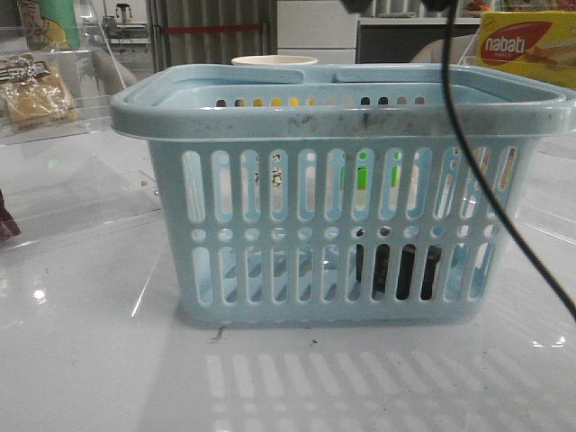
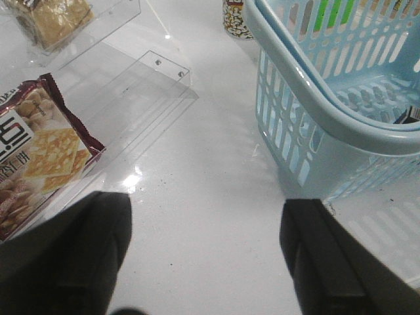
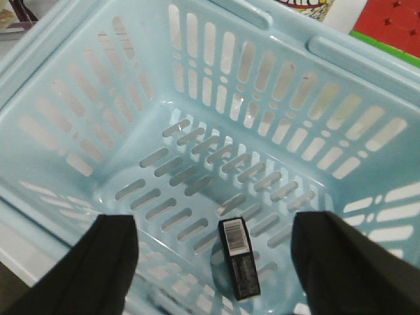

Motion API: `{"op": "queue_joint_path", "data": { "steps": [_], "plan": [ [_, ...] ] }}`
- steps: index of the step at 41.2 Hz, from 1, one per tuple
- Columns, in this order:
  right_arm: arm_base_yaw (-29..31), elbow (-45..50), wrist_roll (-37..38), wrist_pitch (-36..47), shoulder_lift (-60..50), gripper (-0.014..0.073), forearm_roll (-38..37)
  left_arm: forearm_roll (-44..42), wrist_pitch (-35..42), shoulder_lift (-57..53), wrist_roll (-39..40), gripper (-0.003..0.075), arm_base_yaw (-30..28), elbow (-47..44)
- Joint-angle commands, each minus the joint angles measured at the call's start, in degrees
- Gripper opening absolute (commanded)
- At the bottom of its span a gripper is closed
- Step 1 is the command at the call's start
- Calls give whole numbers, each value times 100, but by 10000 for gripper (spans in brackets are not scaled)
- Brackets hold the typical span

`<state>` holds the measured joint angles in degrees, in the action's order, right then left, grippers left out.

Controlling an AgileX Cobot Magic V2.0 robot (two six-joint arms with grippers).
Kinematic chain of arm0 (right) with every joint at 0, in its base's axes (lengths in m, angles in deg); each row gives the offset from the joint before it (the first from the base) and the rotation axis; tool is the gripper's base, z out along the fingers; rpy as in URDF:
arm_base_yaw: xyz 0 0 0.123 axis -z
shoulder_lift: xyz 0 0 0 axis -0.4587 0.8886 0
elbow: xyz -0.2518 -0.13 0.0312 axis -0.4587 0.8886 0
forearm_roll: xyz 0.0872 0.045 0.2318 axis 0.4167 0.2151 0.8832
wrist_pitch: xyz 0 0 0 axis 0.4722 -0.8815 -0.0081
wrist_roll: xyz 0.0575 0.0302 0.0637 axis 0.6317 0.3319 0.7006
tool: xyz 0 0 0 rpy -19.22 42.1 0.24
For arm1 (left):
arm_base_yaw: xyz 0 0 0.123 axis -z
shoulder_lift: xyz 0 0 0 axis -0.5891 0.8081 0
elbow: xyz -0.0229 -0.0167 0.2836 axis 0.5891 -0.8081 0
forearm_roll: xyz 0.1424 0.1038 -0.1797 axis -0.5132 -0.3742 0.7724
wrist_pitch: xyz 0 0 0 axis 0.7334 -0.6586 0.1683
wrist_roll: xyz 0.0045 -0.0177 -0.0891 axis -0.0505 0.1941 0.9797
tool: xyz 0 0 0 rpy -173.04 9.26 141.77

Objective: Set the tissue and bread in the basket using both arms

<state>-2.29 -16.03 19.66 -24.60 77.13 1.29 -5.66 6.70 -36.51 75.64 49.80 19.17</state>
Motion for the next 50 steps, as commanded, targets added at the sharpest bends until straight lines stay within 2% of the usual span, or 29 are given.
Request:
{"op": "queue_joint_path", "data": {
  "steps": [1,12,22,36,44,50],
  "plan": [
    [2,295,-90,444,-792,591,-228,93,478,12,-12,526,36,170],
    [7,1792,-17,494,-2376,591,-478,93,480,12,-12,526,36,170],
    [12,2774,290,522,-3251,591,-516,93,490,12,-12,526,36,170],
    [12,2950,304,459,-3450,591,-525,81,495,68,22,533,11,191],
    [12,2950,304,459,-3450,591,-525,81,603,772,33,631,-427,458],
    [12,2950,304,459,-3450,591,-525,81,751,1696,33,644,-952,940]
  ]
}}
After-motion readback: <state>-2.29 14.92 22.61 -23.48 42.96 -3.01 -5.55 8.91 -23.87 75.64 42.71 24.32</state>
